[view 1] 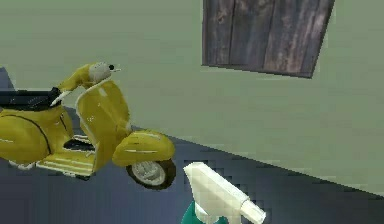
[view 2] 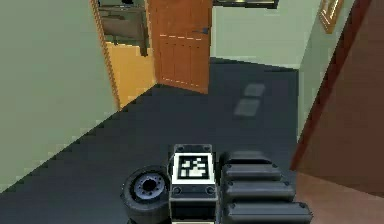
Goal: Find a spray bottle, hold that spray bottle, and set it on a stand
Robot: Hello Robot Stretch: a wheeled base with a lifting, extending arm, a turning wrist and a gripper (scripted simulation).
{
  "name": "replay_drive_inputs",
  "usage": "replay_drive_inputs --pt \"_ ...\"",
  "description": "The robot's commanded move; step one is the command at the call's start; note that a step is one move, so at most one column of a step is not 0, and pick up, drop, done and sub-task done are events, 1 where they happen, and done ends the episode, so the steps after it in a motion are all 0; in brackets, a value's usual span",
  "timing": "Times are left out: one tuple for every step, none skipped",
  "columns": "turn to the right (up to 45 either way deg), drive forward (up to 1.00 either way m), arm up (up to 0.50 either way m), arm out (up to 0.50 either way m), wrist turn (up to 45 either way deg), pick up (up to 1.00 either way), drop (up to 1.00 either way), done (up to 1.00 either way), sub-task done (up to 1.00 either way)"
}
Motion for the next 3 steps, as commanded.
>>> replay_drive_inputs --pt "0.0 0.15 0.00 0.00 0.0 0.00 0.00 0.00 0.00" --pt "-45.0 0.00 0.00 0.00 0.0 0.00 0.00 0.00 0.00" --pt "-15.0 0.00 0.00 0.00 0.0 0.00 0.00 0.00 0.00"
